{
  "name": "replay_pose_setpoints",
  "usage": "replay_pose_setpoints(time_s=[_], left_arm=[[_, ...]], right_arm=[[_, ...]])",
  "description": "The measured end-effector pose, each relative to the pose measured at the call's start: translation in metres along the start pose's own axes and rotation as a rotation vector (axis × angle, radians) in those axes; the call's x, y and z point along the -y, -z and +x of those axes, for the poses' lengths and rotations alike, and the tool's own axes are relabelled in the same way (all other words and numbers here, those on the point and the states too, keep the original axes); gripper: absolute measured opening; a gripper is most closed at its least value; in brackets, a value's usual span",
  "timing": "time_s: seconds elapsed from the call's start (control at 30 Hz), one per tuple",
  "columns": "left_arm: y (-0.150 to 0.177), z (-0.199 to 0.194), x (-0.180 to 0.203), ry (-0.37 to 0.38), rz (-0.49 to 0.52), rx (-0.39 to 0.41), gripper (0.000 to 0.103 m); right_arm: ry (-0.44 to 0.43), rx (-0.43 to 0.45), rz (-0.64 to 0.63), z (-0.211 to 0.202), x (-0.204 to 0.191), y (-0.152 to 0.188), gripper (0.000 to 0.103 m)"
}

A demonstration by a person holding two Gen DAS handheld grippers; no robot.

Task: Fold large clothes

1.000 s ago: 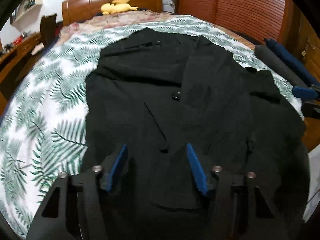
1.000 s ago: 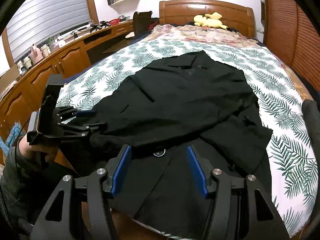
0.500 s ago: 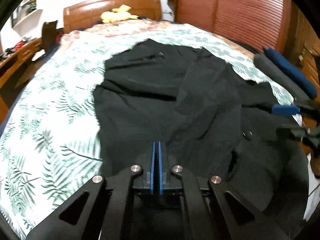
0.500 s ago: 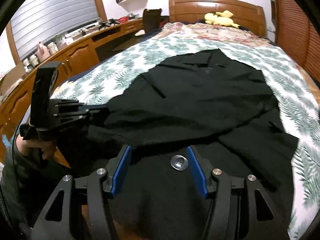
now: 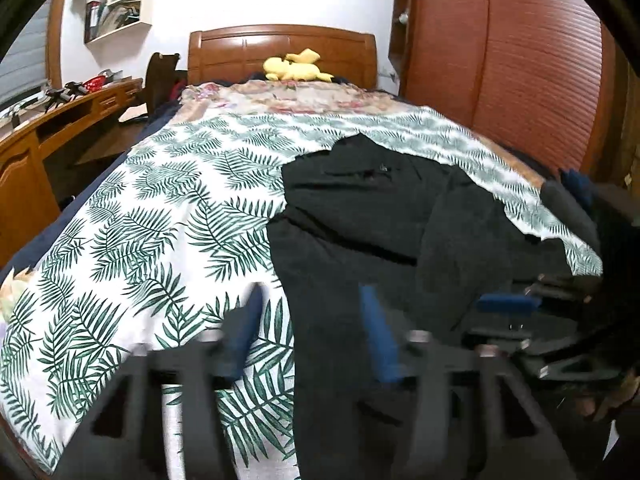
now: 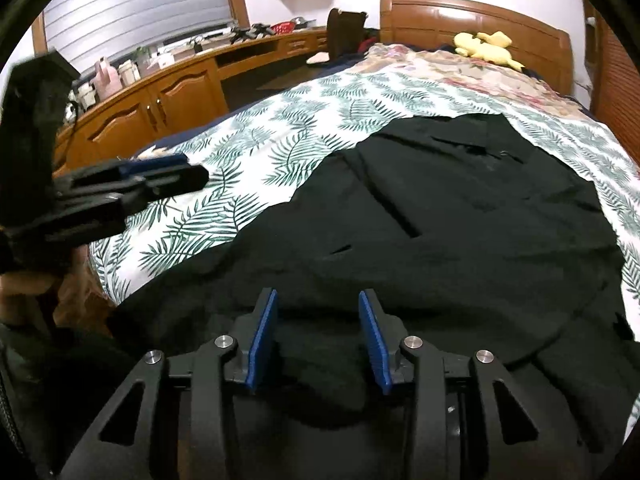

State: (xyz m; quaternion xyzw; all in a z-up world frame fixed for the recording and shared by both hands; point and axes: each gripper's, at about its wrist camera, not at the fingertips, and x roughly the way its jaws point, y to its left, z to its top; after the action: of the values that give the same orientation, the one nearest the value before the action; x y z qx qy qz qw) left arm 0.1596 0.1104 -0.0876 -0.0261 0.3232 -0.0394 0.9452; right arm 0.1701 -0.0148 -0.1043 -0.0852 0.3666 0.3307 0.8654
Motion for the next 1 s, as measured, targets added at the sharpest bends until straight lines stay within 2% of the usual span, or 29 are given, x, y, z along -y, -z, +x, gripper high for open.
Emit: replay_pose_setpoints(time_s=[0.03, 0.3, 0.53, 0.67, 0.8, 1.0], left_arm=[[0.000, -0.001, -0.002, -0.004, -0.005, 0.006, 0.078], [0.000, -0.001, 0.000, -0.012, 0.003, 0.005, 0.078], [0.002, -0.004, 0.013, 0.002, 0.027, 0.000, 0.078], [0.007, -0.017, 0.030, -0.004, 0.068, 0.014, 0.078], [0.016, -0.028, 0.038, -0.010, 0.063, 0.009, 0.078], [0.034, -0.039, 0.050, 0.000, 0.063, -0.017, 0.078]], right_arm=[[-0.005, -0.007, 0.001, 0.001, 0.003, 0.000, 0.041], [-0.093, -0.078, 0.037, -0.011, 0.003, 0.029, 0.039], [-0.067, -0.079, 0.020, -0.021, 0.003, 0.049, 0.039], [-0.071, -0.026, 0.052, -0.042, 0.012, 0.044, 0.039], [-0.052, 0.027, 0.088, -0.070, 0.034, 0.044, 0.039], [0.042, 0.088, 0.124, -0.119, 0.071, 0.062, 0.040]])
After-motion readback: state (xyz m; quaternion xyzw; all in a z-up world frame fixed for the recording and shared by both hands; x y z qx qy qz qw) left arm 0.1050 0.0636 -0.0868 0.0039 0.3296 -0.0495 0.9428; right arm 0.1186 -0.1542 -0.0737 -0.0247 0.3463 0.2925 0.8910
